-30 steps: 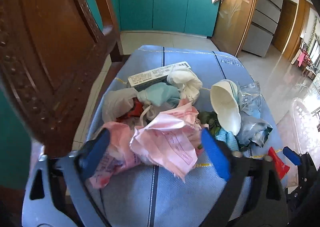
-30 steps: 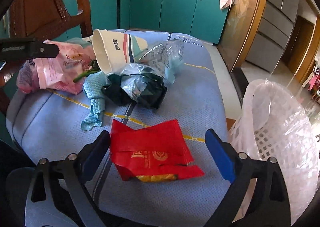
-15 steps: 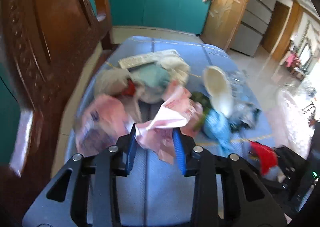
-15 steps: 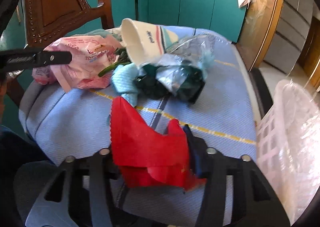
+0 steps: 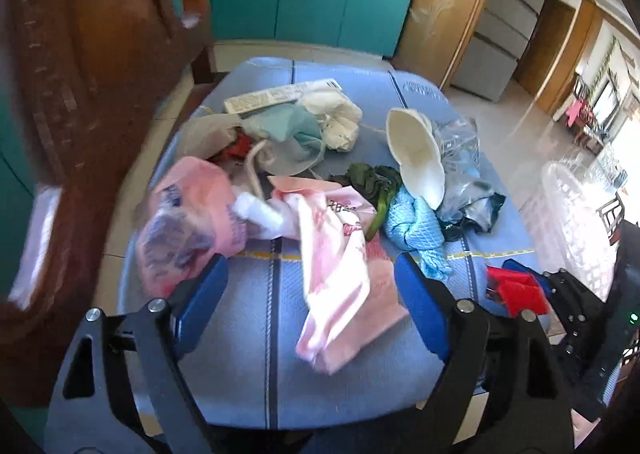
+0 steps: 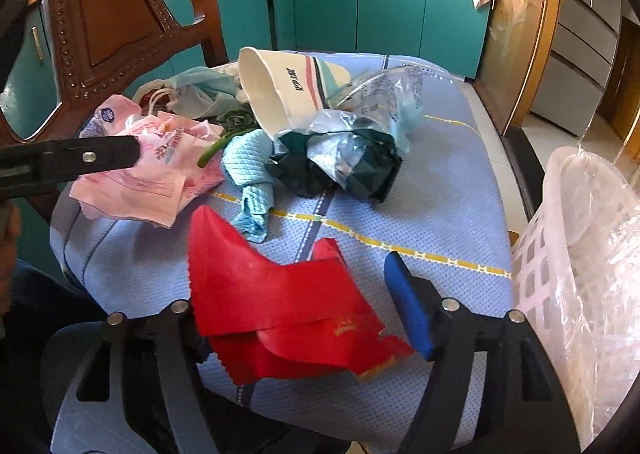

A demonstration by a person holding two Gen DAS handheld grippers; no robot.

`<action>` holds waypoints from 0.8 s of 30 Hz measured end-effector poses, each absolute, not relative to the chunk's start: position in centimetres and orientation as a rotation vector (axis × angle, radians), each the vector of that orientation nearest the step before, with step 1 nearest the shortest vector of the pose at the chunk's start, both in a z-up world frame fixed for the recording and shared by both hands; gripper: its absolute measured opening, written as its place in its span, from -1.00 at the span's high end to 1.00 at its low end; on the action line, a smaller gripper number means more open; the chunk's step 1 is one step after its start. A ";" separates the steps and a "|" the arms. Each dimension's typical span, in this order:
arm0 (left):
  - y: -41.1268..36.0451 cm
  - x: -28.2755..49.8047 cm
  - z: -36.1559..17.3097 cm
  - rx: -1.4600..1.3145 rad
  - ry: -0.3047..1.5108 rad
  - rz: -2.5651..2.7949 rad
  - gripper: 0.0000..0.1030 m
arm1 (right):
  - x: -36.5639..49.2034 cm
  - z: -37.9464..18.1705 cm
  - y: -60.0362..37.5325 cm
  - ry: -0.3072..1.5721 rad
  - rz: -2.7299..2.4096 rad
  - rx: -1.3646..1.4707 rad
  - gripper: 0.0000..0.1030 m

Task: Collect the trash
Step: 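Carry the red wrapper and pink bag over the wastebasket and release both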

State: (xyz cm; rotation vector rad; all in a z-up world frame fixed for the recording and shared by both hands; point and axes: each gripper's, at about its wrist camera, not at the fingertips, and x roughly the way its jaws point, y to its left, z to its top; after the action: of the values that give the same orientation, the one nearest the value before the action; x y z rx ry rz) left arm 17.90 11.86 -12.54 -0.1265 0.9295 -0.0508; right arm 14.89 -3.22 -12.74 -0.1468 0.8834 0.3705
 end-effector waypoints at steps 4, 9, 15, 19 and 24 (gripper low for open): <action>10.8 18.7 -14.0 -0.074 0.969 -0.068 0.10 | 14.8 -13.0 -3.7 0.888 0.380 -0.126 -0.37; 10.5 18.5 -14.4 -0.058 0.955 -0.084 0.50 | 14.3 -12.9 -3.6 0.883 0.406 -0.115 -0.01; 11.1 16.5 -13.1 -0.090 0.893 -0.082 0.56 | 13.2 -11.4 -3.6 0.838 0.401 -0.119 0.06; 11.4 13.8 -11.1 -0.101 0.825 -0.061 0.56 | 12.2 -9.5 -4.3 0.781 0.382 -0.131 0.06; 10.7 12.0 -8.2 -0.072 0.750 -0.033 0.56 | 11.2 -6.8 -6.1 0.709 0.352 -0.110 0.06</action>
State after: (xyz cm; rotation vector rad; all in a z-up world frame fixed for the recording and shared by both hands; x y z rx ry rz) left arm 11.97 10.68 -8.24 -0.0718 0.7500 -0.0327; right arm 11.24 -6.14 -6.80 -0.1101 0.7087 0.3525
